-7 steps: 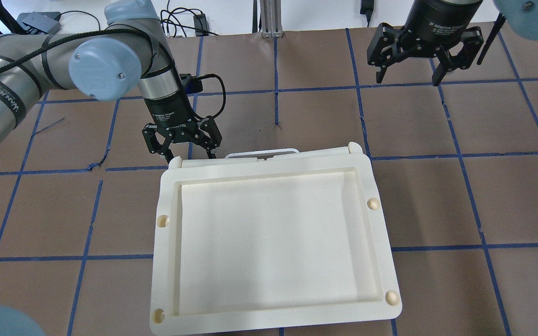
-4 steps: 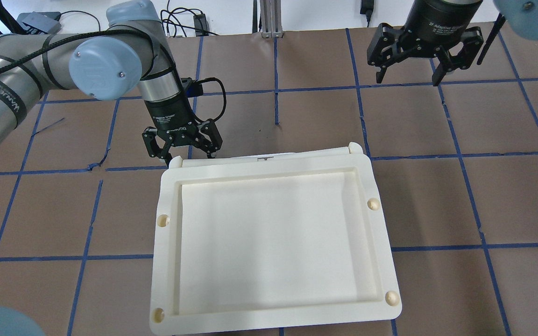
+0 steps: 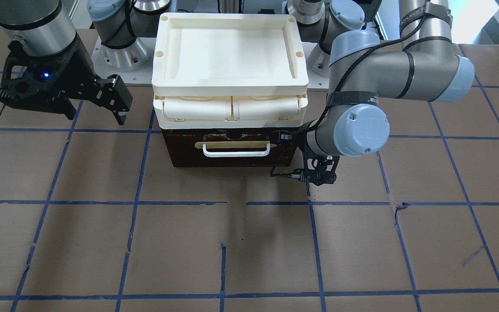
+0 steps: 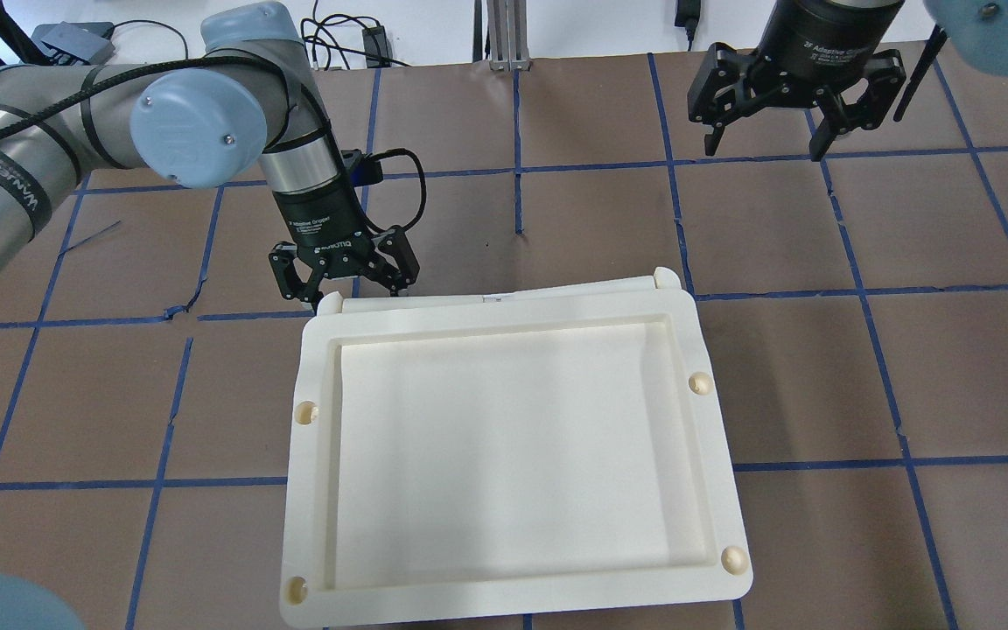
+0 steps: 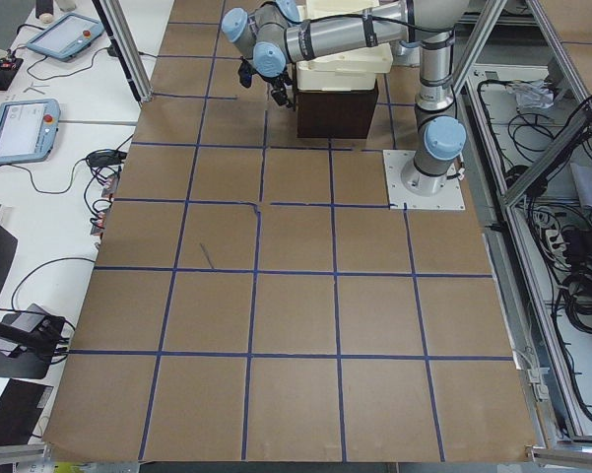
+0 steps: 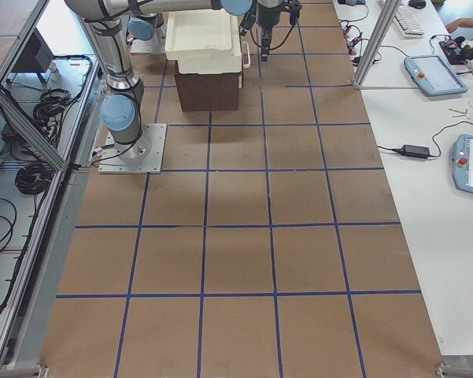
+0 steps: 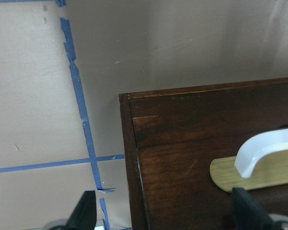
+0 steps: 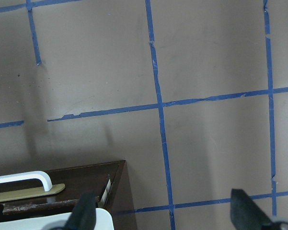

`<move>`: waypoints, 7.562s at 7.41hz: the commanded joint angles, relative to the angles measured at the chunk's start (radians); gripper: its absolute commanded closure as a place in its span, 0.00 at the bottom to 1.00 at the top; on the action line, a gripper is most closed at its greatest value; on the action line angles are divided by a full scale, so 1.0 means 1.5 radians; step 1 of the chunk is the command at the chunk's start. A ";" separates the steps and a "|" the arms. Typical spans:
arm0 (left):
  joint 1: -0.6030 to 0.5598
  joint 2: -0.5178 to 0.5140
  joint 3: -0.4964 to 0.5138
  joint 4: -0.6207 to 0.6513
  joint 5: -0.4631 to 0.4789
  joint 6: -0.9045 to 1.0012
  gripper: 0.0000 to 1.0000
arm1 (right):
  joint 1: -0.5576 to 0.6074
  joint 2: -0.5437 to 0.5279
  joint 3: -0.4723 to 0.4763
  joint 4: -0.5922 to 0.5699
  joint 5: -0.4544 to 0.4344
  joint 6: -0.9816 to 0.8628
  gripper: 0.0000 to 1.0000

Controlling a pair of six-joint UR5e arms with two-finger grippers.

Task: Put scissors in drawer and close it

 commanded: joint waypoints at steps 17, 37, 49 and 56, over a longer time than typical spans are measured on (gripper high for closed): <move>0.015 0.052 0.036 0.170 0.036 0.018 0.00 | -0.005 0.001 0.001 0.003 -0.001 0.000 0.00; 0.069 0.160 0.021 0.128 0.180 0.036 0.00 | 0.003 -0.002 0.001 0.002 0.002 -0.004 0.00; 0.073 0.188 0.006 0.117 0.112 0.035 0.00 | -0.004 -0.002 0.007 0.004 0.001 -0.015 0.00; 0.072 0.188 0.005 0.117 0.109 0.037 0.00 | 0.000 -0.002 0.007 0.004 0.001 -0.015 0.00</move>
